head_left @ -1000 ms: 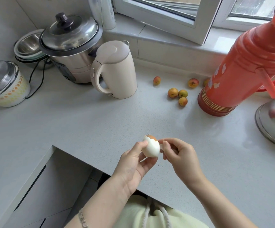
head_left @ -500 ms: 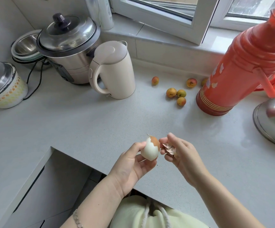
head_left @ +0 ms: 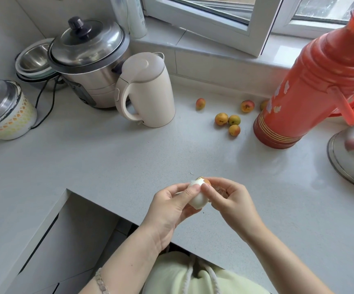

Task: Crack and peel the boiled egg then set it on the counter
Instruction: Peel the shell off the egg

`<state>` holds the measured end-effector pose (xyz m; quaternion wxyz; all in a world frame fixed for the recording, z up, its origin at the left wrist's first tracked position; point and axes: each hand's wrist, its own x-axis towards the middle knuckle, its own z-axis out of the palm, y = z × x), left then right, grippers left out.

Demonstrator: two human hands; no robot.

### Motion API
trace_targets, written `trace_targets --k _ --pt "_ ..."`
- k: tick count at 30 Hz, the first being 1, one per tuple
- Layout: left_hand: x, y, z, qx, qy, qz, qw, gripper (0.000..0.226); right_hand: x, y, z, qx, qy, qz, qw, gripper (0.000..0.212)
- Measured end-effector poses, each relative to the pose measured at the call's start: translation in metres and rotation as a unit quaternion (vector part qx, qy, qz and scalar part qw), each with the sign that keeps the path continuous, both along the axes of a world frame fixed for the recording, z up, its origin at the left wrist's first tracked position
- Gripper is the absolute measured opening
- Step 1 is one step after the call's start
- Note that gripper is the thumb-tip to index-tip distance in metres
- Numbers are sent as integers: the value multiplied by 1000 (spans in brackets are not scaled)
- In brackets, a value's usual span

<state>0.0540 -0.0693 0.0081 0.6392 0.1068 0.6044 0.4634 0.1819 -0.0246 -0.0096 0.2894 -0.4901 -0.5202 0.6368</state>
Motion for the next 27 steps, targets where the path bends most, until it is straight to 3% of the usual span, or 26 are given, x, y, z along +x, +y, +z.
trace_targets --k 6,10,14,17,21,27 --pt "4 2 -1 -22 1 10 1000 18 -2 -3 -5 -4 16 -5 1000 12" --pt "0 1 -3 -44 -22 5 999 12 0 -1 -6 -23 13 -1 1000 23" --pt "-5 -2 -5 -31 -47 -24 998 17 5 3 -5 -37 13 28 999 27" --pt "-5 -2 -6 -20 -60 -14 998 25 4 4 -7 -101 51 -26 993 27" --pt "-1 -2 -6 -17 -29 -8 999 32 4 4 -7 -124 78 -4 989 29" --pt "0 -1 -6 -10 40 -47 998 27 7 3 -9 -60 29 26 997 31"
